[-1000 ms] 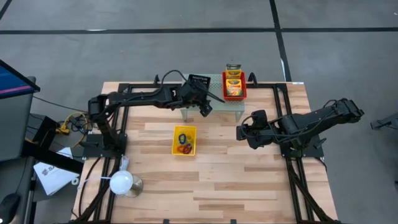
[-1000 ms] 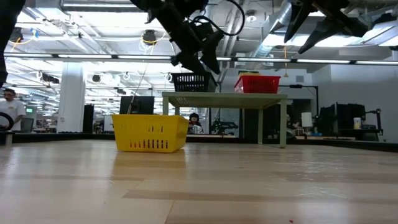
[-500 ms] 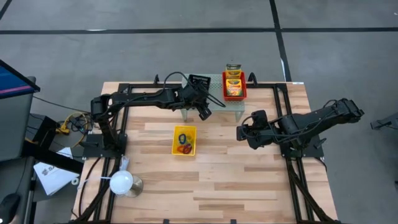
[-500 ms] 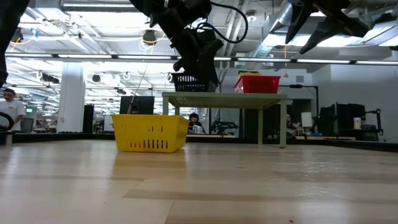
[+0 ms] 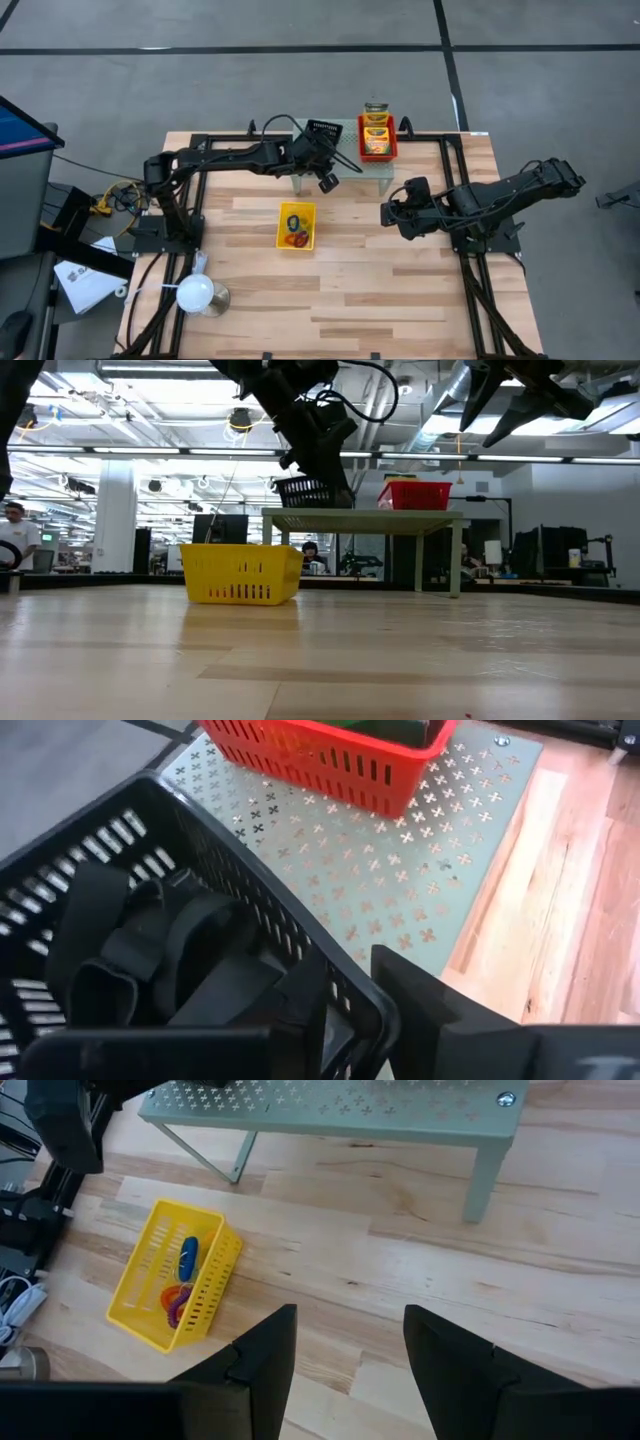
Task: Pick & Place Office Desk Supplies
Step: Put the black bin on the shelf
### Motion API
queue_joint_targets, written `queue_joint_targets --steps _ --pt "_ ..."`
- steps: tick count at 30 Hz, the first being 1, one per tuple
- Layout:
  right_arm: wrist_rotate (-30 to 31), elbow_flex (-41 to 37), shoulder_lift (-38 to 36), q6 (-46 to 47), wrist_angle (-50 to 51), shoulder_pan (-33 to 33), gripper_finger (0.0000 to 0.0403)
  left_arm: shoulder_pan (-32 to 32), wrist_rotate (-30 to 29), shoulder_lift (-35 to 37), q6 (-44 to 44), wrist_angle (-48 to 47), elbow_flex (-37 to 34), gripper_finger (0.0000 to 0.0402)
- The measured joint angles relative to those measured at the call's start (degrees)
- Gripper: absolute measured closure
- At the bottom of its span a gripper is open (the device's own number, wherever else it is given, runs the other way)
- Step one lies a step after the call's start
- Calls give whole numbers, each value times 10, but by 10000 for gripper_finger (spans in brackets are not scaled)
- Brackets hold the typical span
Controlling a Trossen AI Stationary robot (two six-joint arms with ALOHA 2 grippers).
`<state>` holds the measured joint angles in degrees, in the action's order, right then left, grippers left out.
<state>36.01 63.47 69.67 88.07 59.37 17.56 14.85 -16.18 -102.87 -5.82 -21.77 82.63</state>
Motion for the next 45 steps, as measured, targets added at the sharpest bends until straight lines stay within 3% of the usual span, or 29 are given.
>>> queue_joint_targets --steps 25,40,45 --pt "0 0 0 -1 3 0 220 -37 14 24 162 -112 0 333" --pt "0 0 0 -1 3 0 220 -11 31 52 106 -62 -2 220" --pt "0 0 0 0 2 6 220 -9 31 49 94 -42 -2 204"
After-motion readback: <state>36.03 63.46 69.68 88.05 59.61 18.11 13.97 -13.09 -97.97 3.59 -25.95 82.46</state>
